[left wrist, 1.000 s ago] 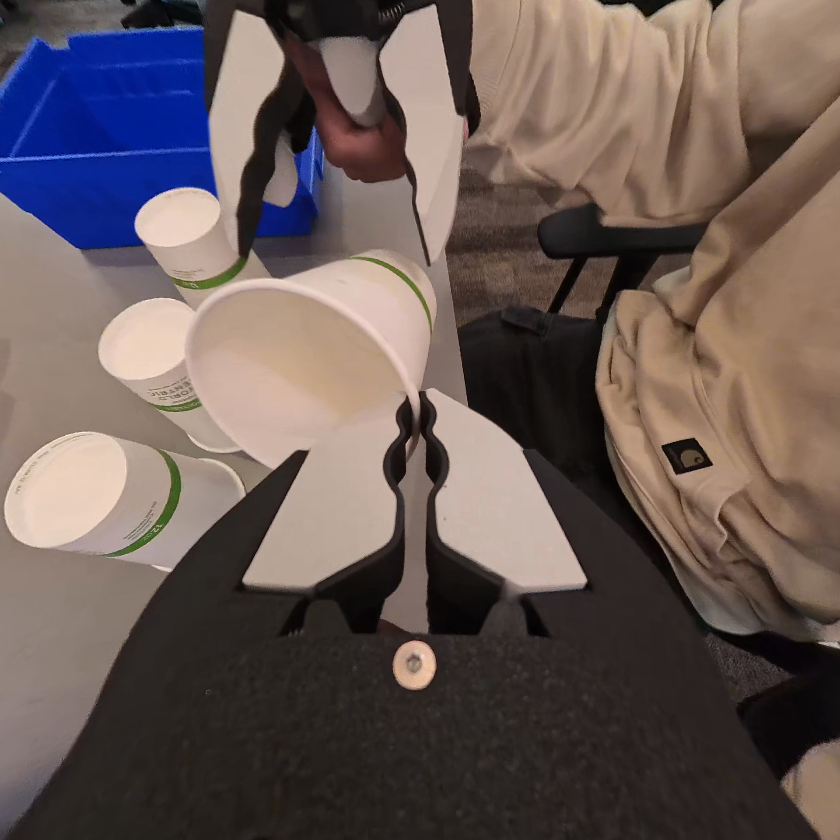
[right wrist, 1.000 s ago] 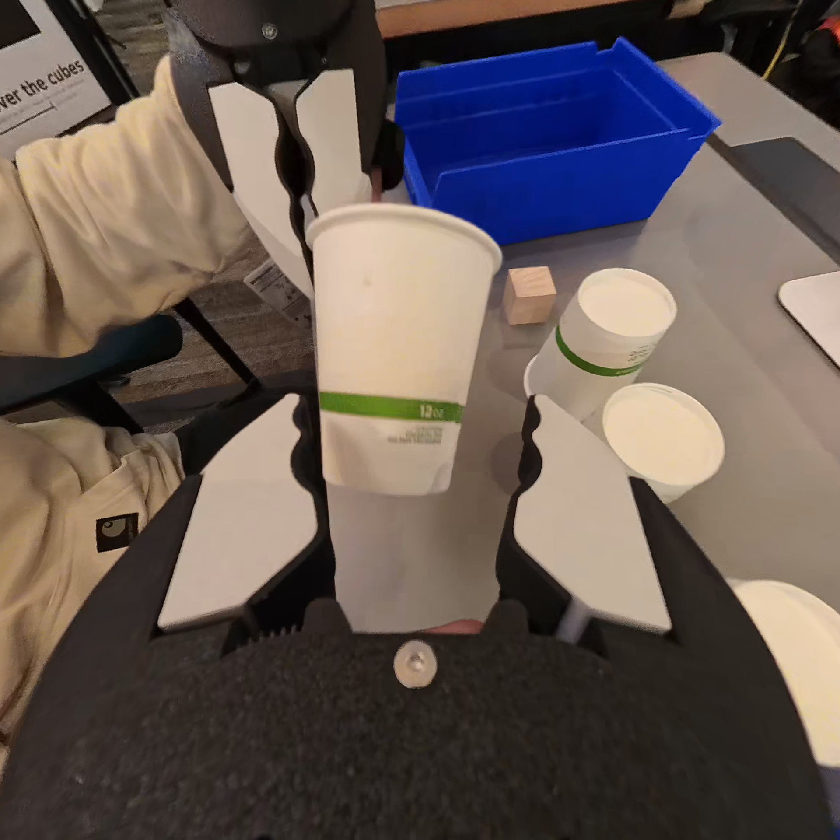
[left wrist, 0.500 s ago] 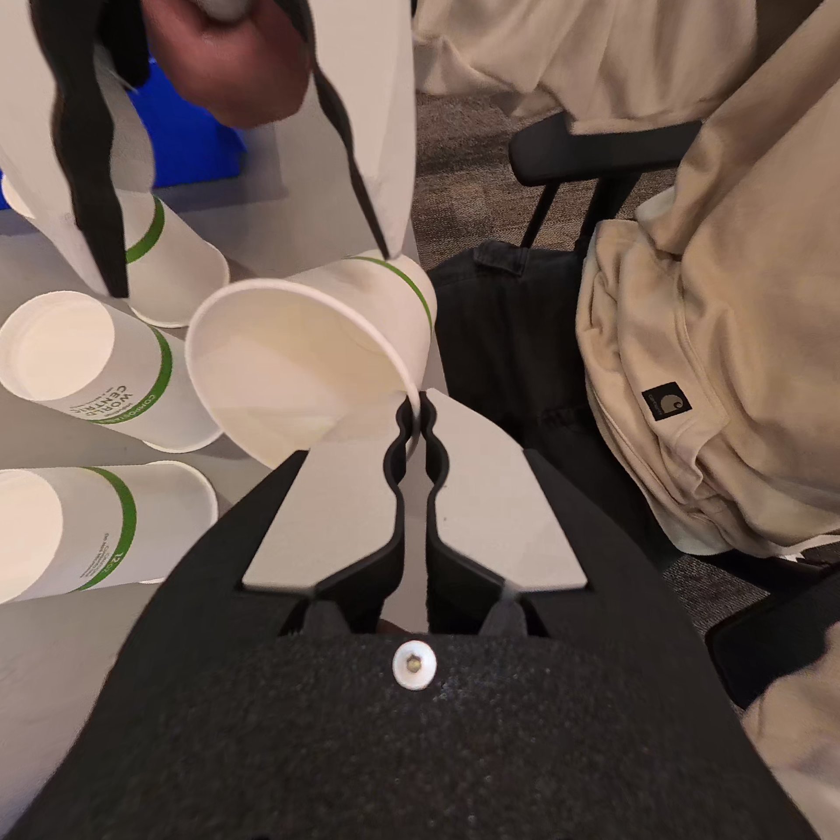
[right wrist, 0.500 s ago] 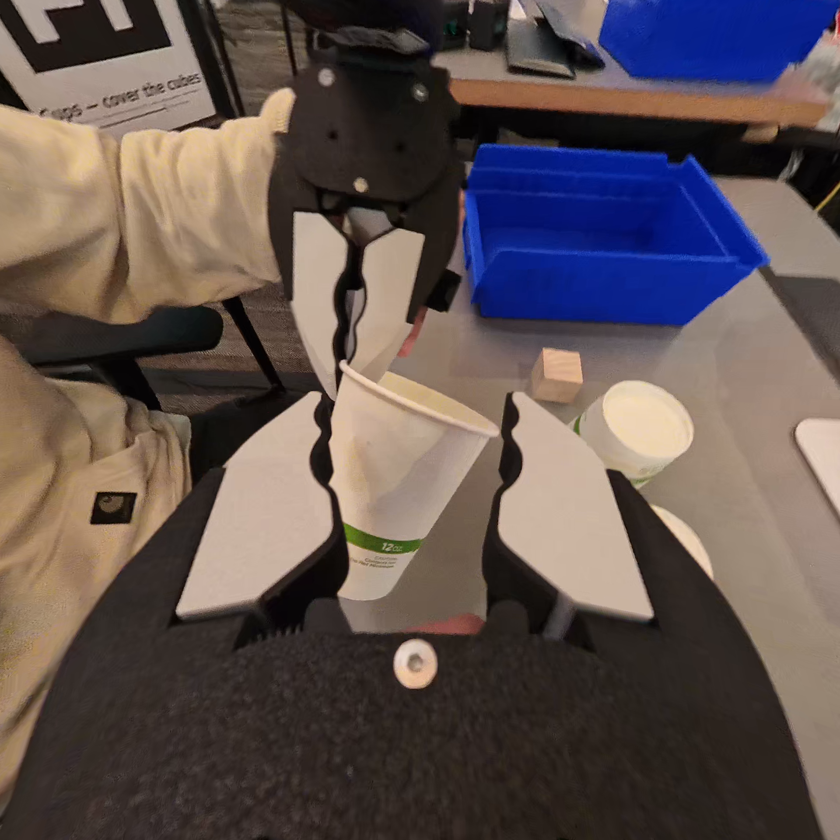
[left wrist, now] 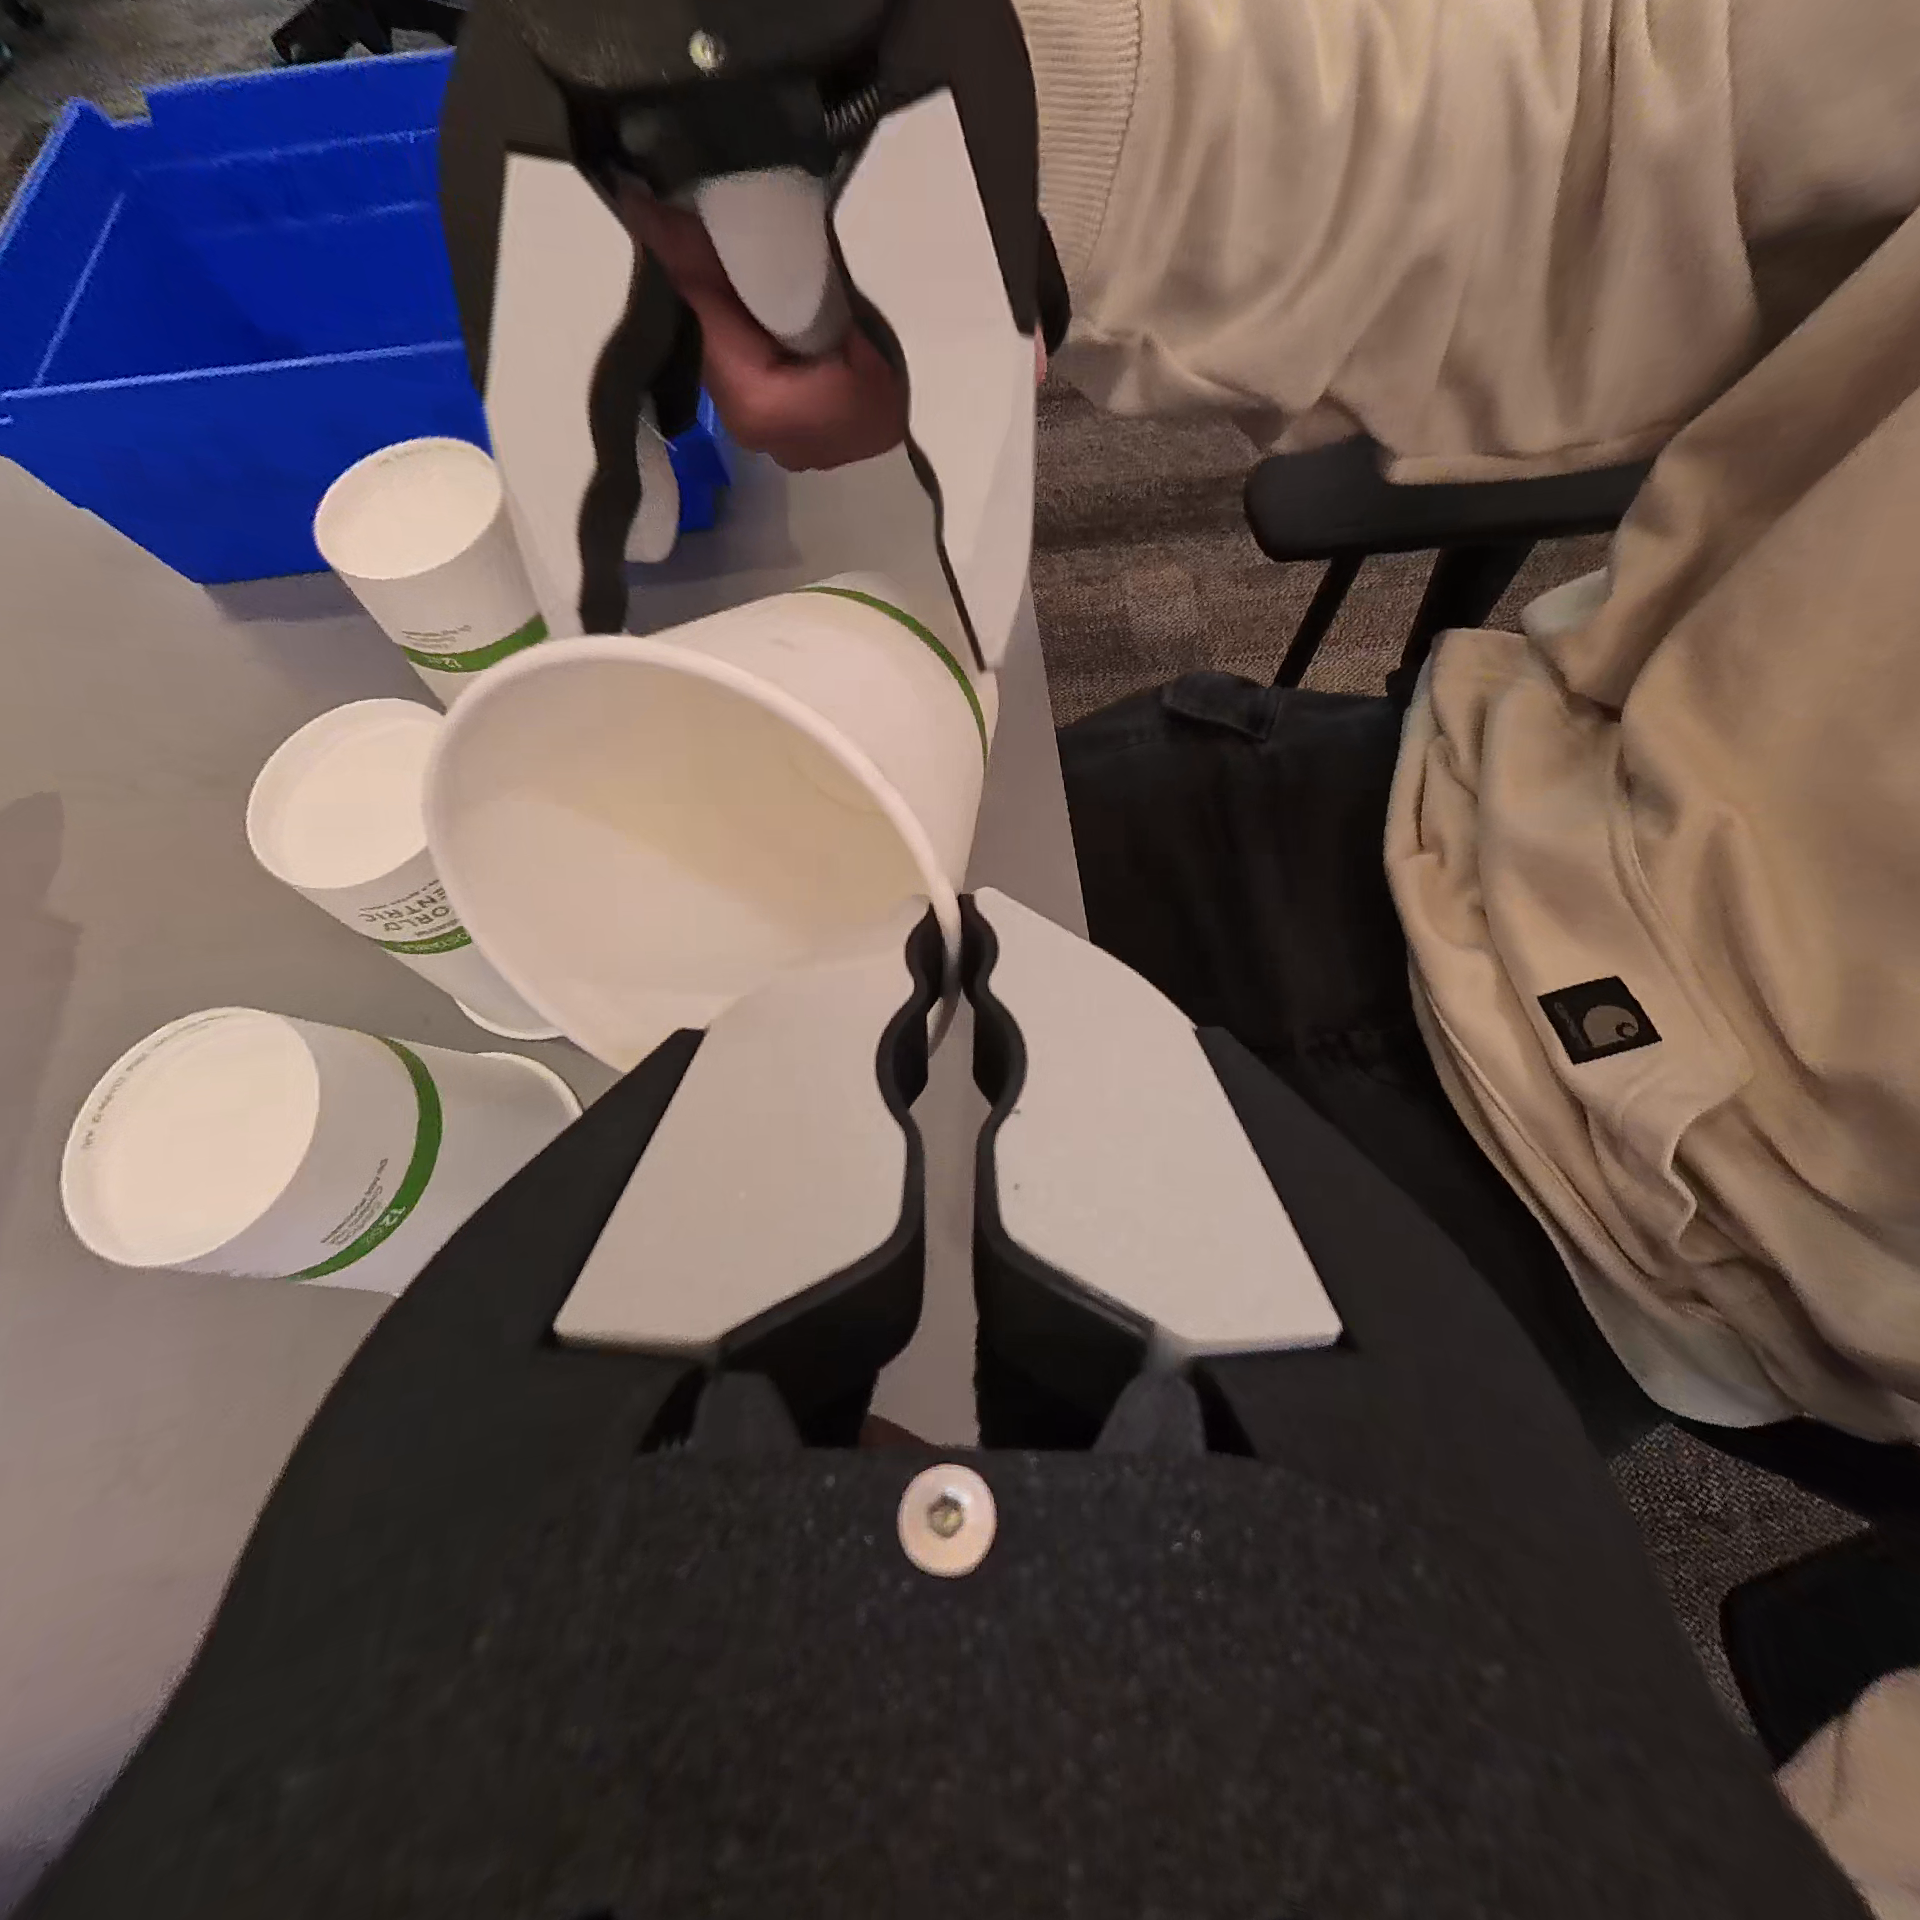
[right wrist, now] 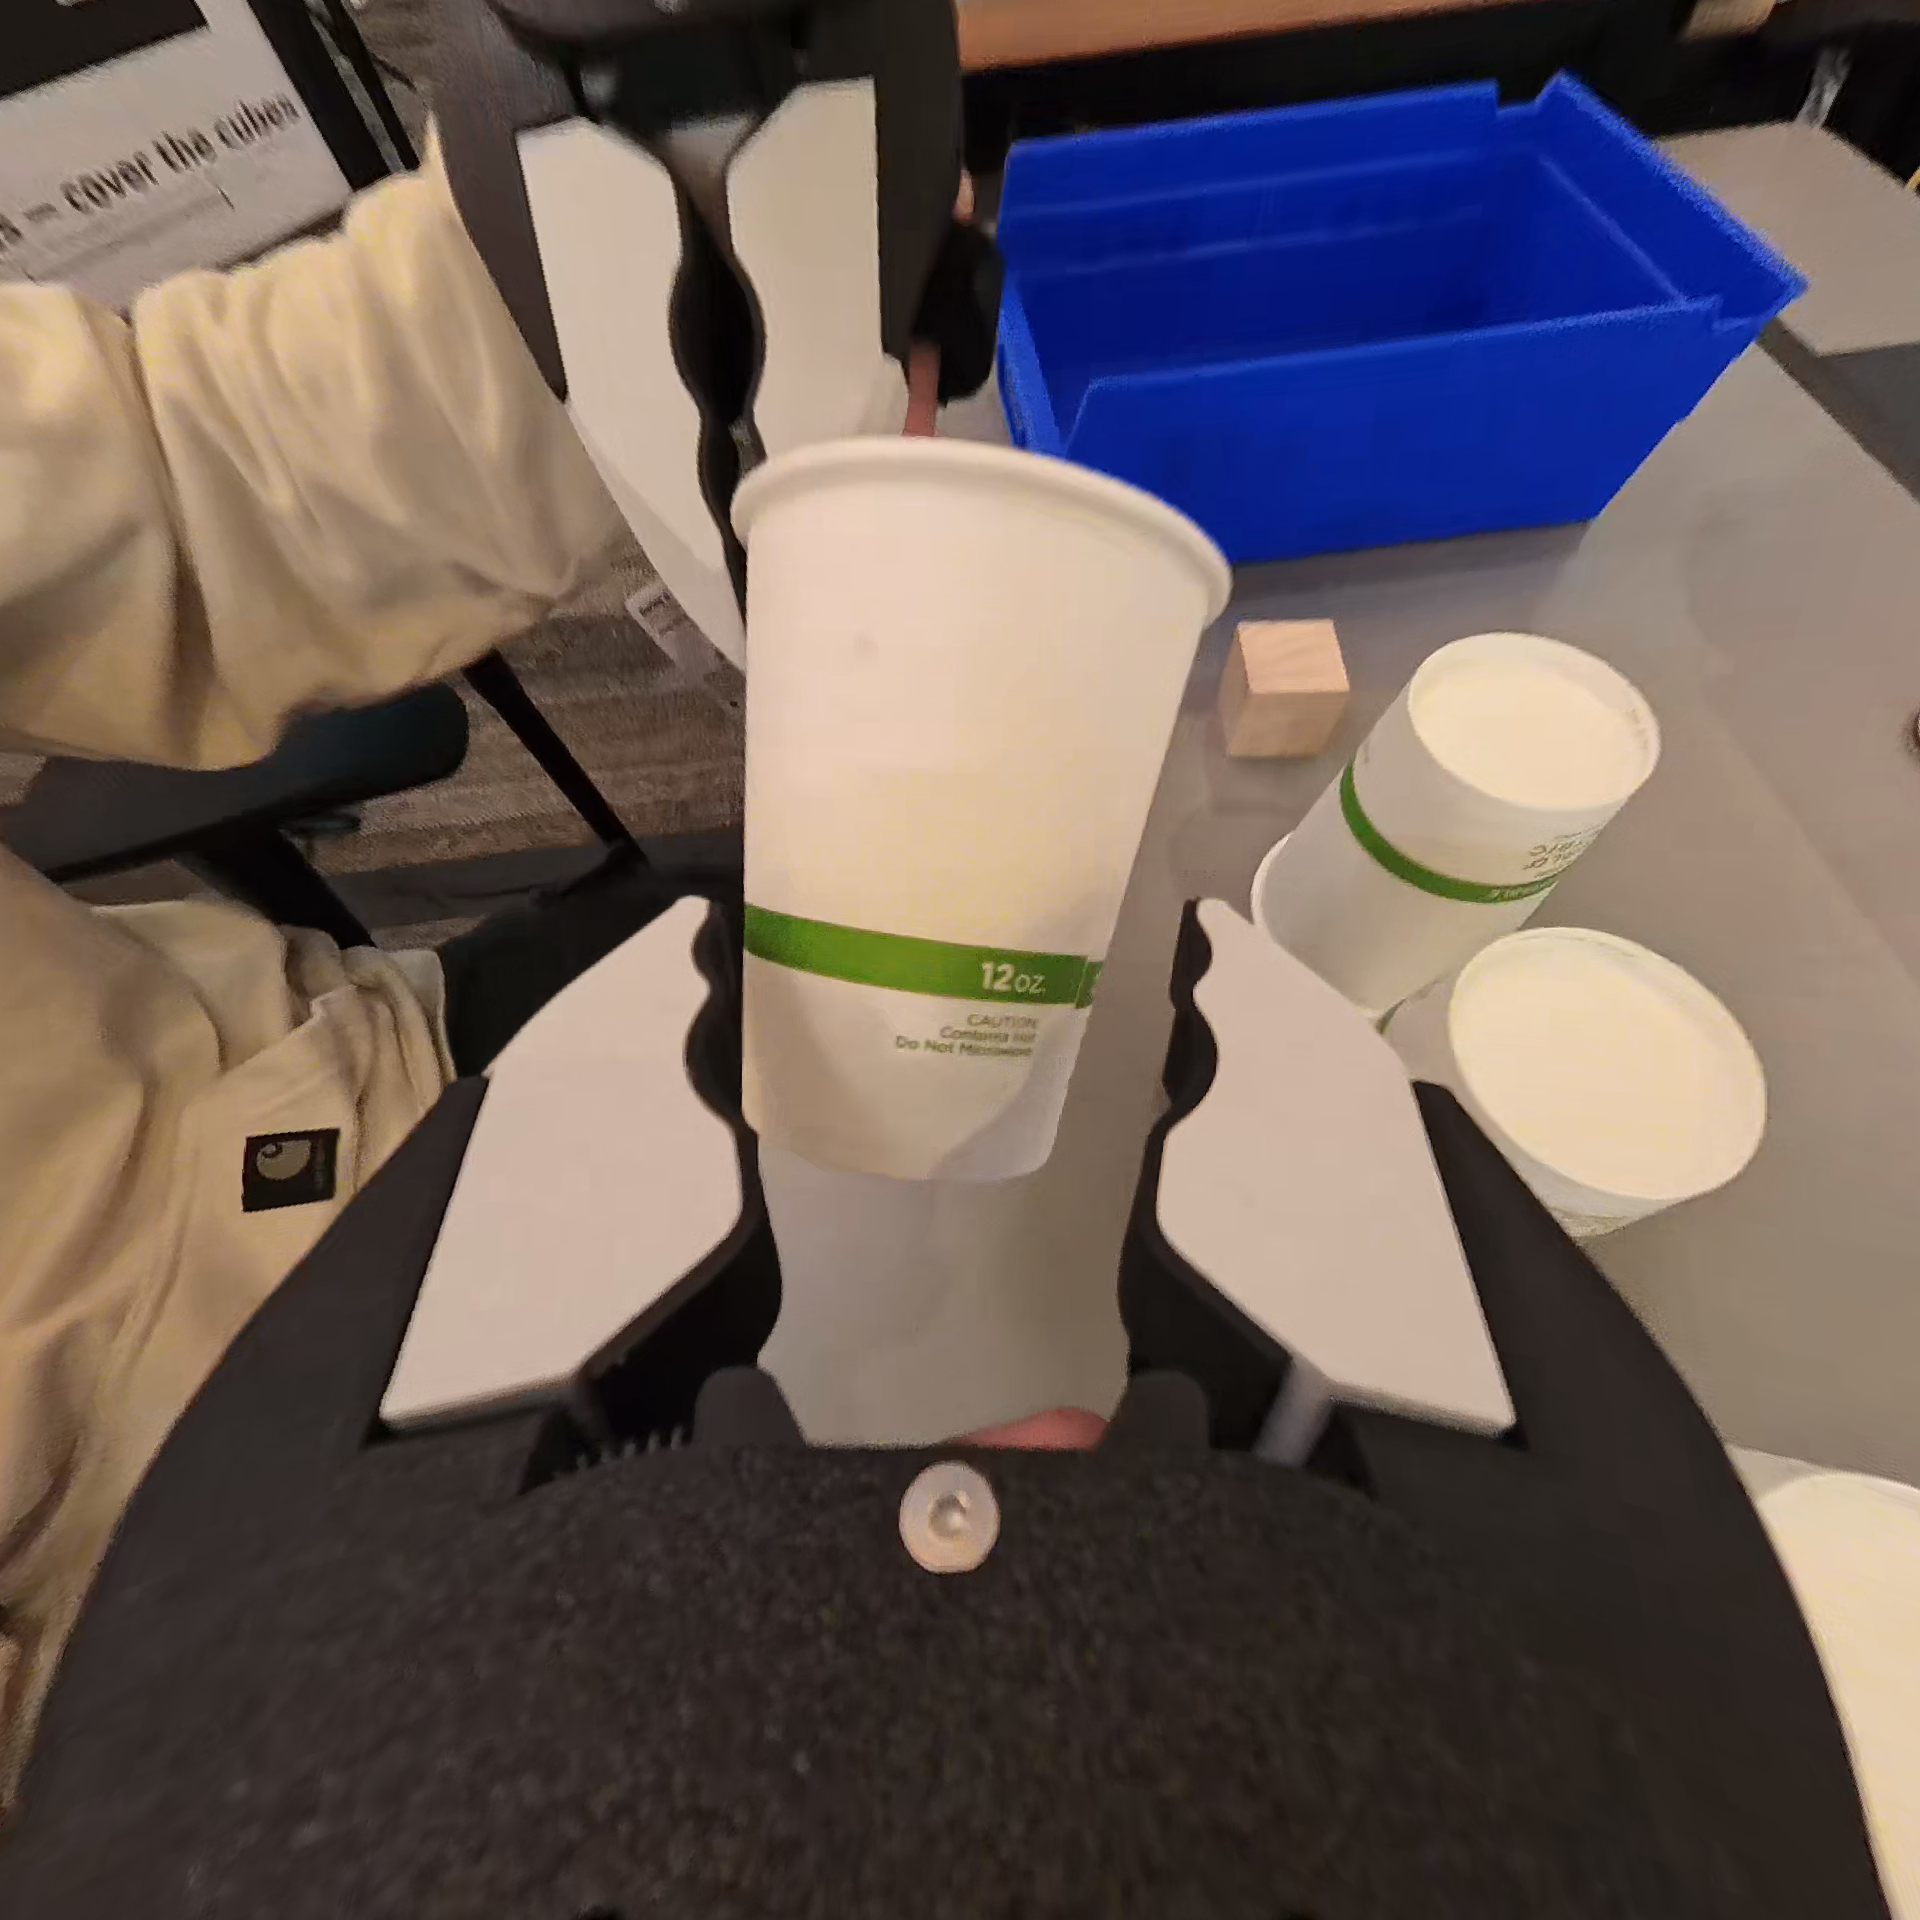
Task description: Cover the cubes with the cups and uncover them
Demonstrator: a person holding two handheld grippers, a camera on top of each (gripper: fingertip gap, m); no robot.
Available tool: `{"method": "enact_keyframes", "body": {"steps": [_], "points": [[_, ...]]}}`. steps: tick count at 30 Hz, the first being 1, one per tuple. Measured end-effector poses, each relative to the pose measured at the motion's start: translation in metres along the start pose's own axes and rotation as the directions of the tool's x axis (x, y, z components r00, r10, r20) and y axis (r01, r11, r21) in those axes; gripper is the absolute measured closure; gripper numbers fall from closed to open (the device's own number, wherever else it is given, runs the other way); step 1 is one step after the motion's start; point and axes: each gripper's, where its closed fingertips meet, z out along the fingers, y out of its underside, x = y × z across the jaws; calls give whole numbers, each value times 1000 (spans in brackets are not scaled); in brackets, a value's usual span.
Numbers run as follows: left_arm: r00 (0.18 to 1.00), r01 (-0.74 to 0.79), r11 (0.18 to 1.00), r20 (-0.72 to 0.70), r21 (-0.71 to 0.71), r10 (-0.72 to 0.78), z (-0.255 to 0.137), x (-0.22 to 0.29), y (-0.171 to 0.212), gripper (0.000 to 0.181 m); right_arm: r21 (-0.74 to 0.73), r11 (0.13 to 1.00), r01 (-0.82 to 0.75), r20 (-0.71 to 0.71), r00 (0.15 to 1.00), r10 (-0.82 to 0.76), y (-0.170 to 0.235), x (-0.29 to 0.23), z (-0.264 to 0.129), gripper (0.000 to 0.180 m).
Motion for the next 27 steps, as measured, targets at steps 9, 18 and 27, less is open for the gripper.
{"method": "enact_keyframes", "body": {"steps": [9, 18, 27], "points": [[997, -49, 985, -72, -167, 38, 16, 9, 10, 178, -150, 989, -21, 87, 996, 34, 2, -8, 27, 96], [1000, -24, 998, -5, -54, 24, 22, -2, -4, 167, 1, 993, -115, 9, 993, 115, 12, 1, 22, 105], [932, 162, 826, 190, 540, -307, -39, -34, -17, 122, 329, 921, -208, -424, 839, 341, 70, 30, -53, 103]]}}
